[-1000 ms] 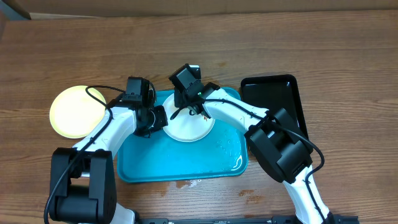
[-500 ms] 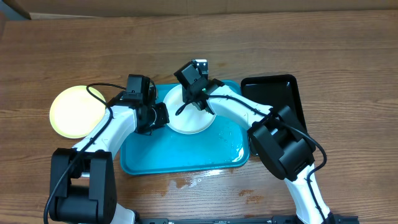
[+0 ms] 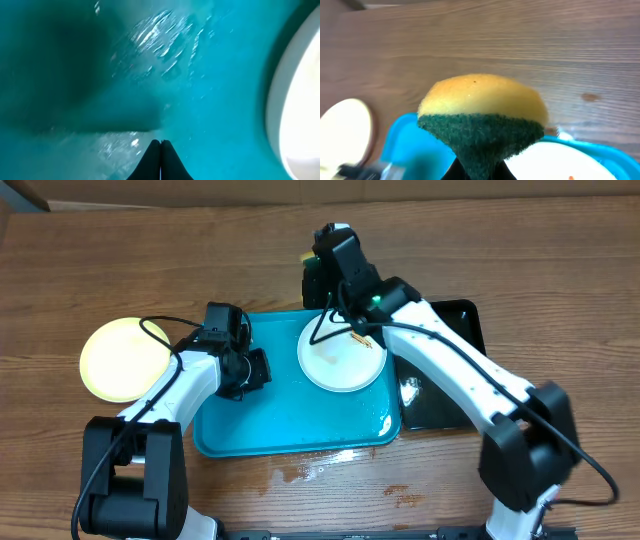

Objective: Clean dirty plates on tray and stack at the side

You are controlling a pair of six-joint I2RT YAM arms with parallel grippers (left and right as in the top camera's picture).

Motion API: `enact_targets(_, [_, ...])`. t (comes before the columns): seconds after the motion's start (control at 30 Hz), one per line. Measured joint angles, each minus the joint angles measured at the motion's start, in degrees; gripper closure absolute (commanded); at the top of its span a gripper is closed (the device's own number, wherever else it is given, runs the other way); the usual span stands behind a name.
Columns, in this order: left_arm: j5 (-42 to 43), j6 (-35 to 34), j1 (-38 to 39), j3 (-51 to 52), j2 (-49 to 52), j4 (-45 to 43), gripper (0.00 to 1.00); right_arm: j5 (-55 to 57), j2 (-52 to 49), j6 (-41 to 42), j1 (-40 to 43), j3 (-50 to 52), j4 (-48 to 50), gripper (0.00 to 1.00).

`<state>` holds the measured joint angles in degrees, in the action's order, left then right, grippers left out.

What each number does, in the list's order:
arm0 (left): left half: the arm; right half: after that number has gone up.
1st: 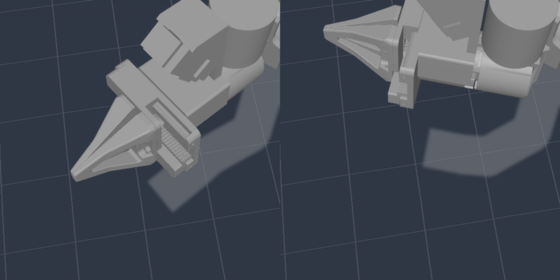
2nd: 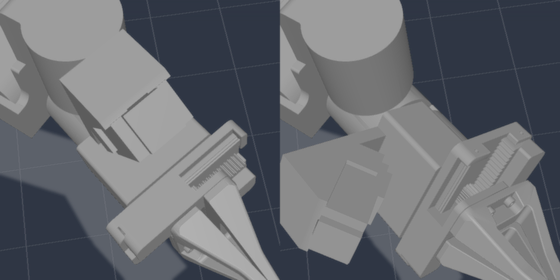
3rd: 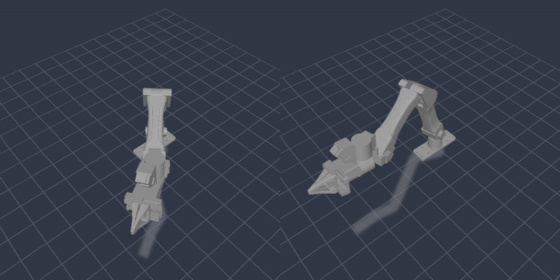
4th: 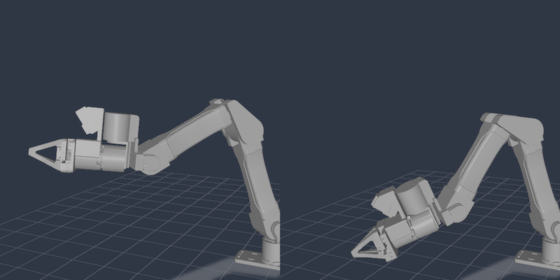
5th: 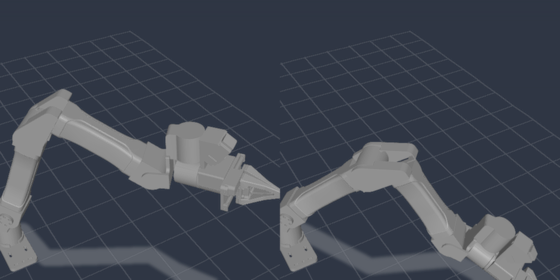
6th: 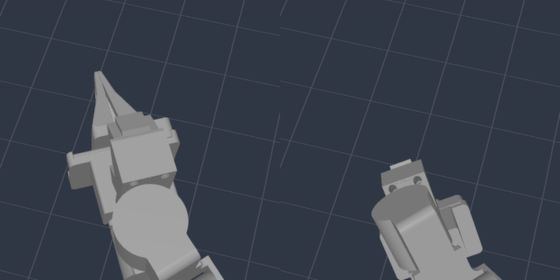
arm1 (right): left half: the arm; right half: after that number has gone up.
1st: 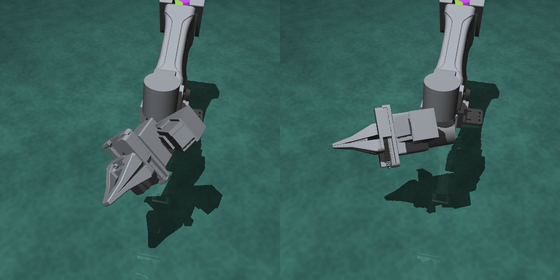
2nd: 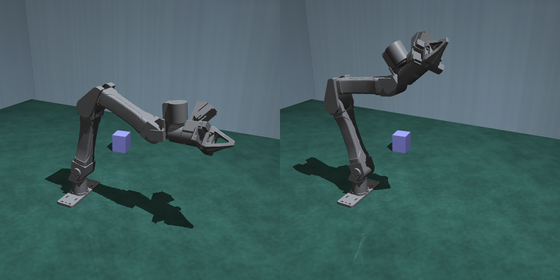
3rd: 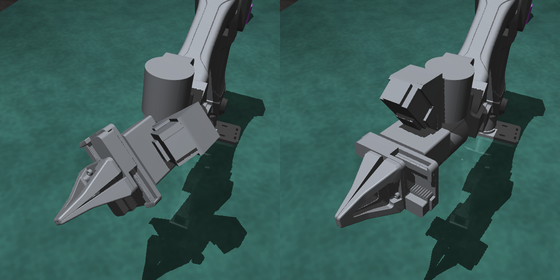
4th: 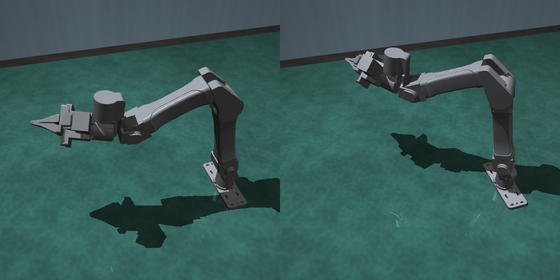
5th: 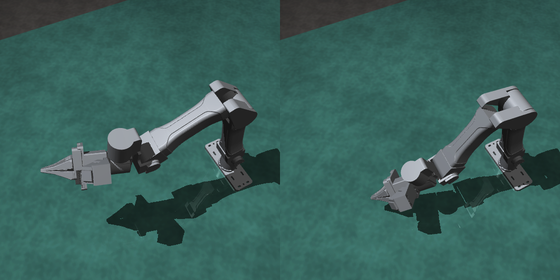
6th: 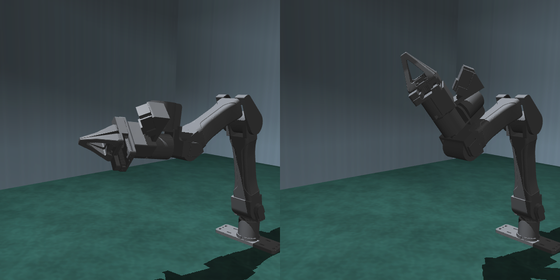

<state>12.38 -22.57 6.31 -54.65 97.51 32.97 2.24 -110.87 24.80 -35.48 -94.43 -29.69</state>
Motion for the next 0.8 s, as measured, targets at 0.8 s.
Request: enact_targets(0.8, [1.7, -7.85, 13.2, 0.02, 3.82, -12.07, 0.91, -10.45, 1.2, -7.32, 8.26, -0.15, -26.77, 0.86])
